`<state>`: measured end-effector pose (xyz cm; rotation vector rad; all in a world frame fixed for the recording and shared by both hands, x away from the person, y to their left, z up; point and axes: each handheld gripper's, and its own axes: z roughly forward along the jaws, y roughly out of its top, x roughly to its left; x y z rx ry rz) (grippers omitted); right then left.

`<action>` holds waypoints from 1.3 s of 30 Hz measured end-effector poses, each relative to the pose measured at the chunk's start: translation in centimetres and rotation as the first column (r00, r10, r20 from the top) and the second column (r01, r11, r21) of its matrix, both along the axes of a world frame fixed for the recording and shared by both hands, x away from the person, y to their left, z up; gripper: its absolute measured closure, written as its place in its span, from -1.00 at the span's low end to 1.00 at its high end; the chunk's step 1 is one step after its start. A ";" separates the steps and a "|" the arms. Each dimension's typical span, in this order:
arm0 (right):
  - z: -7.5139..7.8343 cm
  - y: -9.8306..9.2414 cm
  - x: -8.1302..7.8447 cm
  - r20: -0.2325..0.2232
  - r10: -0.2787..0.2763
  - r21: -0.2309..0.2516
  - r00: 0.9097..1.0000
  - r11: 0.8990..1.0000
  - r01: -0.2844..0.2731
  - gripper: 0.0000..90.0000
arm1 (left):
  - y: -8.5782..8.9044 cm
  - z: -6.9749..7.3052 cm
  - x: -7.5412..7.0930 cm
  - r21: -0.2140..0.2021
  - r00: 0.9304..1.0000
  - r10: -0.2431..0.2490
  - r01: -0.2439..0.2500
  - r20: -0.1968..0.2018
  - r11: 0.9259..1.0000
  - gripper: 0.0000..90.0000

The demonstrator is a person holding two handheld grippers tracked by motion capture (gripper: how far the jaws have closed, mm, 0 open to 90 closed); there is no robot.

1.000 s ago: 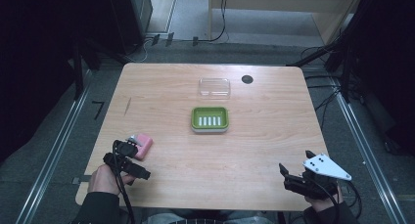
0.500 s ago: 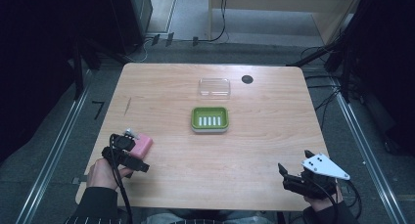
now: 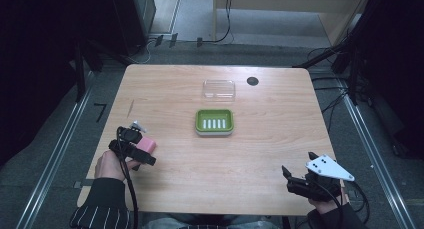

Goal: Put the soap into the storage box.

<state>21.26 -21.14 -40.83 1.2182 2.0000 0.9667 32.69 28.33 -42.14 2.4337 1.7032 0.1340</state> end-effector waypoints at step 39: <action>0.0 0.2 0.2 0.004 0.003 0.001 1.000 1.000 -0.003 -0.70 | 1.2 -2.7 4.1 0.035 0.997 0.070 -0.068 -0.033 0.997 -1.00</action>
